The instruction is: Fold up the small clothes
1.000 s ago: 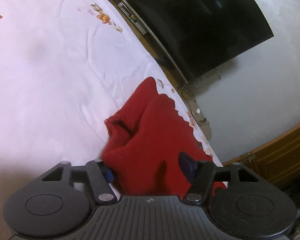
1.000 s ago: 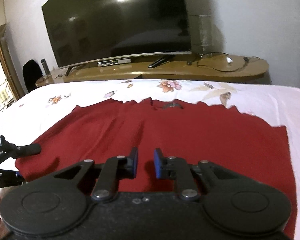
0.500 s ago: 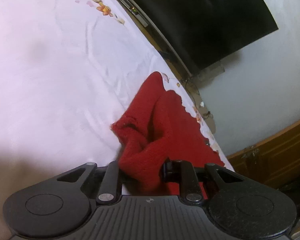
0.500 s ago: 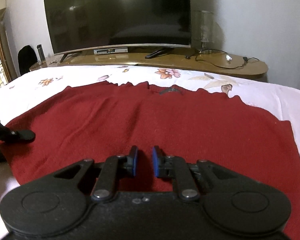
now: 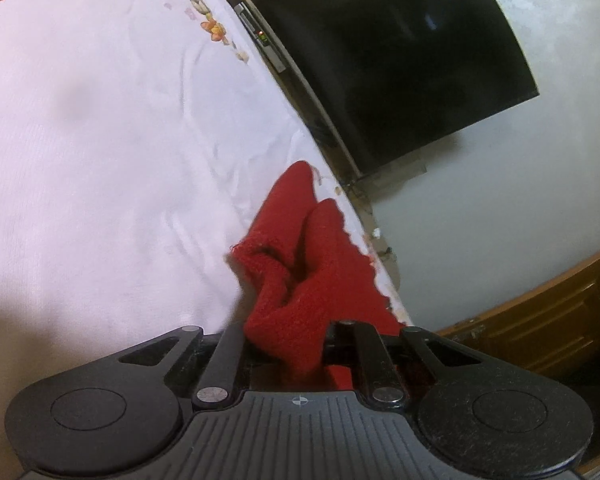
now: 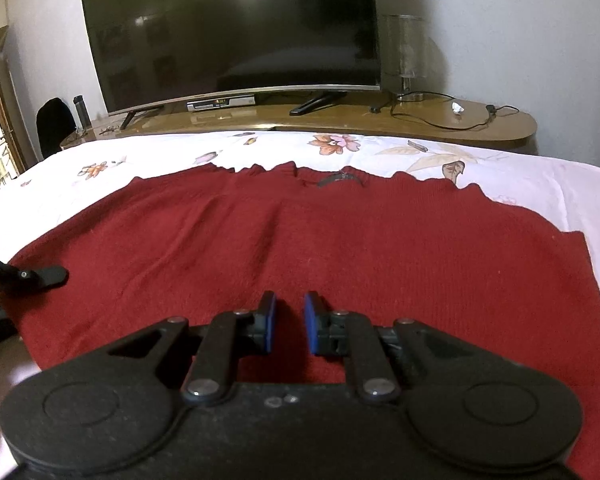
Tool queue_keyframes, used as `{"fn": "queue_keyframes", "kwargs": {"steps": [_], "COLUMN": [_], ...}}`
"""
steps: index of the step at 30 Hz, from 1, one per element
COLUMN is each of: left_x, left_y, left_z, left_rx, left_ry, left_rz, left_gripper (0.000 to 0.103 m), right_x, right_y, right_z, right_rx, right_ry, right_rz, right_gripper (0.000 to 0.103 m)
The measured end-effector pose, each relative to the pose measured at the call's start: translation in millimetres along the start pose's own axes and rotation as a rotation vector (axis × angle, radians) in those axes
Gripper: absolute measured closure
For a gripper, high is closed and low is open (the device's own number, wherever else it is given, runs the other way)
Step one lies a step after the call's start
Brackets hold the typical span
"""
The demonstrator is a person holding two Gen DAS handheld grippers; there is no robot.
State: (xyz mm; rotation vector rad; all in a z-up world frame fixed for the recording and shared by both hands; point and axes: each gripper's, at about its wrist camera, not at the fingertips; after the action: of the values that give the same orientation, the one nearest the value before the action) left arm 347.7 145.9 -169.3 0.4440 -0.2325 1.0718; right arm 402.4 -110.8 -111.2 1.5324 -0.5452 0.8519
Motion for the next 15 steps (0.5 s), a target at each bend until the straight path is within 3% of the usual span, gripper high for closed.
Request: {"fn": "queue_keyframes", "kwargs": {"steps": [5, 9, 15], "left_x": [8, 13, 3], "left_y": [6, -2, -34], "left_z": [17, 53, 130], "left_rx": [-0.073, -0.155, -0.300], "left_ry": [-0.053, -0.133, -0.313], "left_rz": [0.005, -0.001, -0.116], "left_gripper": [0.091, 0.091, 0.091], "right_x": [0, 0, 3], "right_y": [0, 0, 0], "right_z": [0, 1, 10], "right_rx": [0.002, 0.003, 0.028], "right_ry": [-0.003, -0.005, -0.052], "right_rz": [-0.001, -0.002, -0.018], "right_gripper": [0.088, 0.088, 0.088]}}
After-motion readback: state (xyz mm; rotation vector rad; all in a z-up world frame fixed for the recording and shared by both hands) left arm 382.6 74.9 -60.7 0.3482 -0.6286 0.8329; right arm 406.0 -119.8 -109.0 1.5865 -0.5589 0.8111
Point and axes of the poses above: each gripper's, at about its wrist camera, not at the fingertips, and y roughly against the way its jaws point, z to its right, x to its top, and after that the axes turned 10 degrees about -x, right-handed
